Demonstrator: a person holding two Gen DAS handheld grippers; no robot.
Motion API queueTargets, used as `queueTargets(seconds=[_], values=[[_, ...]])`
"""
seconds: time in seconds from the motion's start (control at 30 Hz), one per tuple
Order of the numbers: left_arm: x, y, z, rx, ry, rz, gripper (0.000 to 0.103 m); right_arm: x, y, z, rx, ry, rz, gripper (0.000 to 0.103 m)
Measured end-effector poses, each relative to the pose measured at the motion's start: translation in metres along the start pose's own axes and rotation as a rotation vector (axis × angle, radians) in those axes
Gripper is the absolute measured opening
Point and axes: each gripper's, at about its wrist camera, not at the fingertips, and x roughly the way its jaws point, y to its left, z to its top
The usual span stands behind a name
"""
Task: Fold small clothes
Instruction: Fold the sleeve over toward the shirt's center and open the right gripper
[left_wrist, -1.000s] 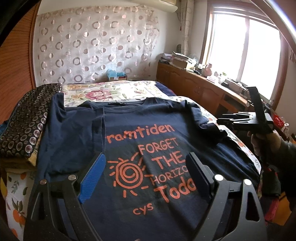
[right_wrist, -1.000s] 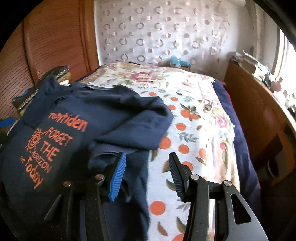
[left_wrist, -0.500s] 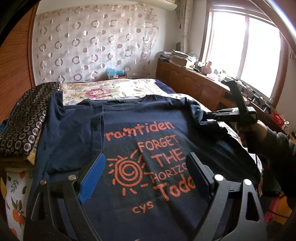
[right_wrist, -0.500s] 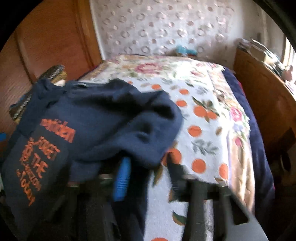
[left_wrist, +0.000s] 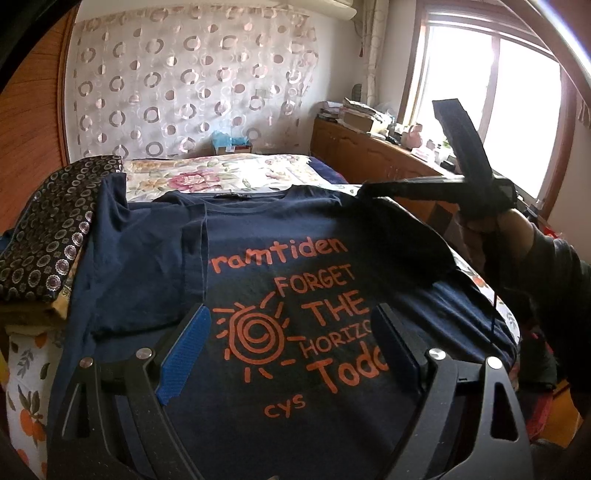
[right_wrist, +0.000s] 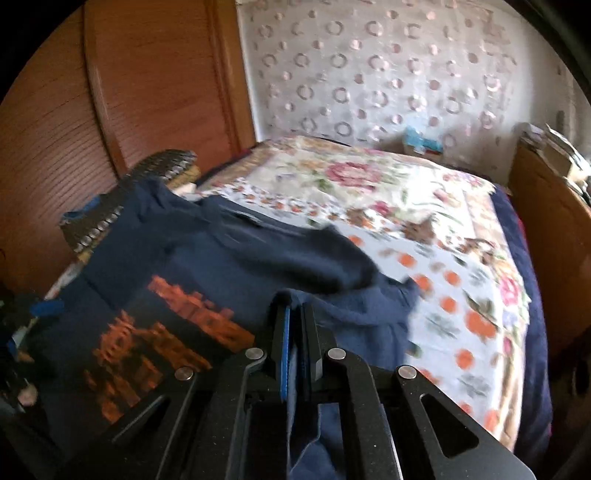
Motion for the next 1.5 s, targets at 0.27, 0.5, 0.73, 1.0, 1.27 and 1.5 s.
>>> queueTargets(seconds=[0.27, 0.5, 0.73, 1.0, 1.27, 1.5], values=[[-0.002, 0.005, -0.002, -0.007, 0.002, 0.009, 0.089, 0.010, 0.009, -0.001, -0.022, 0.044, -0.053, 0.008], [-0.002, 0.007, -0.003, -0.018, 0.001, 0.005, 0.089, -0.024, 0.007, -0.031, -0.004, 0.056, -0.119, 0.060], [0.002, 0.004, -0.006, -0.018, 0.007, -0.001, 0.089, -0.065, 0.015, -0.075, -0.015, 0.072, -0.170, 0.060], [0.003, -0.001, -0.006, -0.004, 0.011, 0.001, 0.089, -0.062, 0.020, -0.095, -0.057, 0.147, -0.205, 0.049], [0.003, 0.004, -0.005, -0.016, 0.013, 0.007, 0.089, -0.073, 0.048, -0.087, -0.083, 0.067, -0.069, 0.004], [0.004, 0.003, -0.005, -0.015, 0.016, 0.007, 0.089, -0.062, 0.066, -0.102, -0.076, 0.125, -0.041, 0.005]])
